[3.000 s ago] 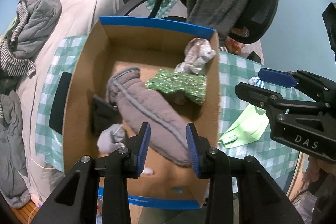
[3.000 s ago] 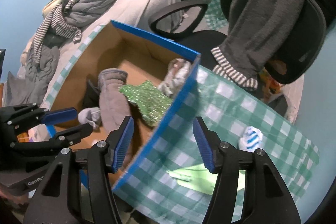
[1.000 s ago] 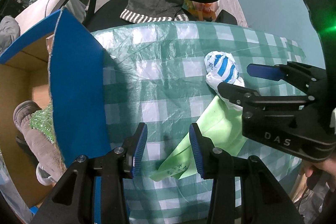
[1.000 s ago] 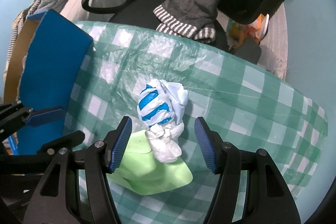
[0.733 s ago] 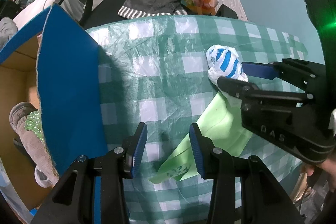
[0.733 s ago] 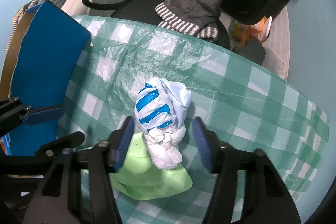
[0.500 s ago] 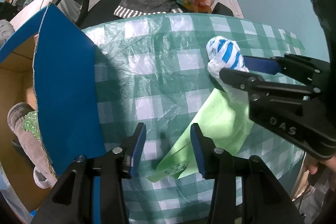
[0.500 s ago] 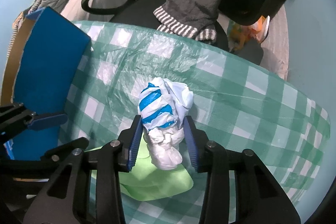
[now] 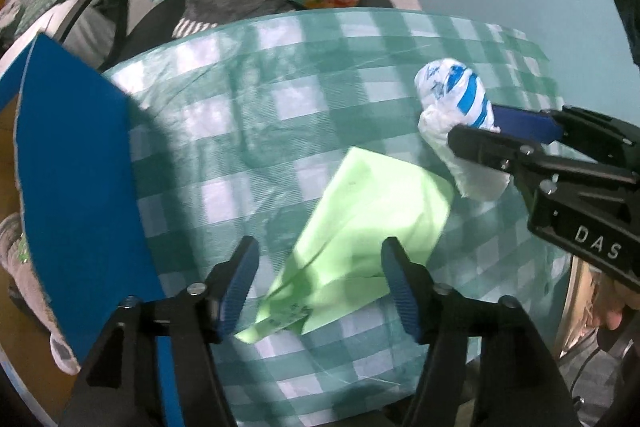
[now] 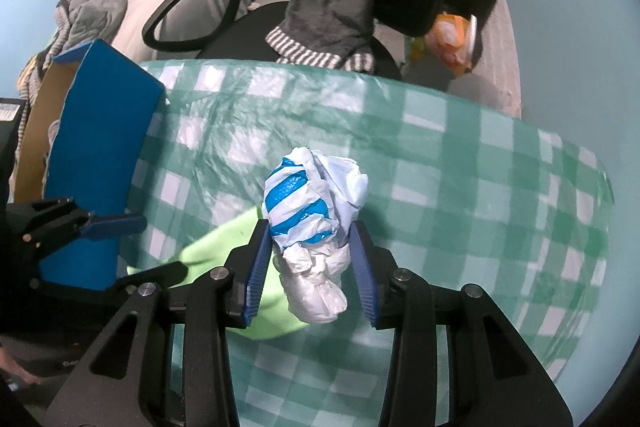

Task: Organize soft objects
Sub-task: 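Pinch the light green cloth with the left gripper and lift it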

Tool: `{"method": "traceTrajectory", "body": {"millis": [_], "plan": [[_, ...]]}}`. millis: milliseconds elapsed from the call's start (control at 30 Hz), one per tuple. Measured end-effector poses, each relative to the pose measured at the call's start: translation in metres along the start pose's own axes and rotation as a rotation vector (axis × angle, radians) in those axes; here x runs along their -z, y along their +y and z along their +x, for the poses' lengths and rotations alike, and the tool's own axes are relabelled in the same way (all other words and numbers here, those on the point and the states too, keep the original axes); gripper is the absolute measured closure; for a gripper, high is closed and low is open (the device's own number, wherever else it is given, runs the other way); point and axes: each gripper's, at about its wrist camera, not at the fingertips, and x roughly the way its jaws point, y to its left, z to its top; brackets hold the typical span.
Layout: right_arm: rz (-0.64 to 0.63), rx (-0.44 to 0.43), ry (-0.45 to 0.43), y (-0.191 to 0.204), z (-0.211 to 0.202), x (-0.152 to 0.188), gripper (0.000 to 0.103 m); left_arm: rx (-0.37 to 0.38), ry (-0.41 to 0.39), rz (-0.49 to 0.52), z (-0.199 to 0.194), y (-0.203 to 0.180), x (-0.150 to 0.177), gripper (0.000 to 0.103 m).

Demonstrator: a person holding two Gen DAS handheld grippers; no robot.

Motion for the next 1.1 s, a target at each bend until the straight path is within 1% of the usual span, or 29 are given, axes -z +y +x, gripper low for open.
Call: {"method": "traceTrajectory", "body": {"millis": [133, 267, 300, 367, 400, 533, 667, 900, 1100], "plan": [[0.038, 0.009, -0.004, -0.010, -0.007, 0.015, 0.063, 0.039, 0.024, 0.045, 0.006, -0.015, 0.000, 0.038], [0.085, 0.015, -0.009, -0.021, -0.014, 0.033, 0.063, 0.042, 0.039, 0.101, 0.015, -0.025, -0.001, 0.038], [0.093, 0.016, -0.010, -0.023, -0.015, 0.036, 0.063, 0.052, 0.046, 0.118, 0.018, -0.027, 0.000, 0.037], [0.117, 0.020, -0.012, -0.028, -0.018, 0.045, 0.063, 0.057, 0.055, 0.149, 0.022, -0.031, 0.002, 0.028], [0.124, 0.022, -0.011, -0.028, -0.018, 0.048, 0.063, 0.051, 0.053, 0.166, 0.023, -0.033, 0.002, 0.024], [0.153, 0.030, -0.009, -0.034, -0.021, 0.060, 0.063, 0.028, 0.062, 0.235, 0.032, -0.041, 0.005, 0.023], [0.177, 0.034, -0.011, -0.039, -0.024, 0.069, 0.063, -0.008, 0.075, 0.265, 0.044, -0.043, 0.005, 0.023], [0.197, 0.046, -0.018, -0.043, -0.028, 0.073, 0.063, -0.068, 0.084, 0.311, 0.057, -0.046, 0.009, 0.023], [0.202, 0.049, -0.019, -0.043, -0.029, 0.075, 0.064, -0.086, 0.070, 0.337, 0.060, -0.048, 0.010, 0.023]]}}
